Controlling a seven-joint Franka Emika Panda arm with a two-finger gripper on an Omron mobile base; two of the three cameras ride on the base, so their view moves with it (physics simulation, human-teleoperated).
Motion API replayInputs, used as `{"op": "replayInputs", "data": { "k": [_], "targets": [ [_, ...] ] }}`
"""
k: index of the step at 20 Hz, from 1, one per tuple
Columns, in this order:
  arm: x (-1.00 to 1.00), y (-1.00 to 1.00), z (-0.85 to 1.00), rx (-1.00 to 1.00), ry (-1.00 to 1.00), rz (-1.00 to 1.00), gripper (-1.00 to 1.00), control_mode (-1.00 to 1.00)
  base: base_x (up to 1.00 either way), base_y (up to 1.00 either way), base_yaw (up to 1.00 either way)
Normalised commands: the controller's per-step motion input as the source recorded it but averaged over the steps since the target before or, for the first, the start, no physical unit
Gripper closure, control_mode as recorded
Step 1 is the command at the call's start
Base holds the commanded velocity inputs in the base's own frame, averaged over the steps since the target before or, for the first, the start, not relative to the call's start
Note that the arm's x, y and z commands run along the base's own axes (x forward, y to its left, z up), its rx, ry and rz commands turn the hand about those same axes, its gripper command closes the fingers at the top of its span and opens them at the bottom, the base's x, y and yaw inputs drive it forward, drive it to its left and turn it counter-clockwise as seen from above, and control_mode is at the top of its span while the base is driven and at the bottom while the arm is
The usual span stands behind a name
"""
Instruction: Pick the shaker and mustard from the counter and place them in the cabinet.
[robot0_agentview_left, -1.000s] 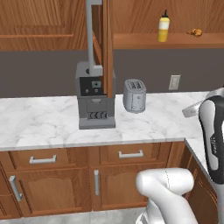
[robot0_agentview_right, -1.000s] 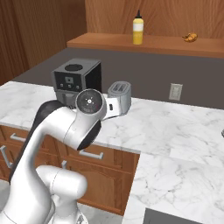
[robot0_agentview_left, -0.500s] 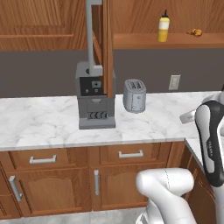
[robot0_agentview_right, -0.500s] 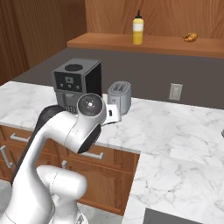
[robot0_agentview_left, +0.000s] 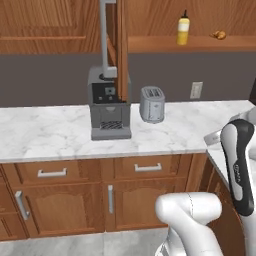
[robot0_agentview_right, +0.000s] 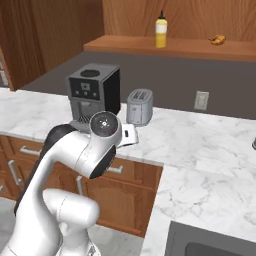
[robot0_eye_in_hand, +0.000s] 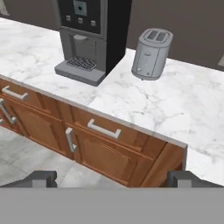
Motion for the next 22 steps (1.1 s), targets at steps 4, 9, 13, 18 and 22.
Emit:
{"op": "replayInputs", "data": {
  "k": [4,9,13,18,22],
  "targets": [
    [0.0,0.0,0.0,0.0,0.0,0.0,-1.0,1.0,-0.7,0.56,0.0],
    [0.0,0.0,0.0,0.0,0.0,0.0,-1.0,1.0,-0.5,0.94,-0.1],
    [0.0,0.0,0.0,0.0,0.0,0.0,-1.0,1.0,-0.71,0.94,-0.33],
    [0.0,0.0,0.0,0.0,0.0,0.0,-1.0,1.0,-1.0,0.46,-0.45],
    [0.0,0.0,0.0,0.0,0.0,0.0,-1.0,1.0,-1.0,0.29,-0.53]
  ]
}}
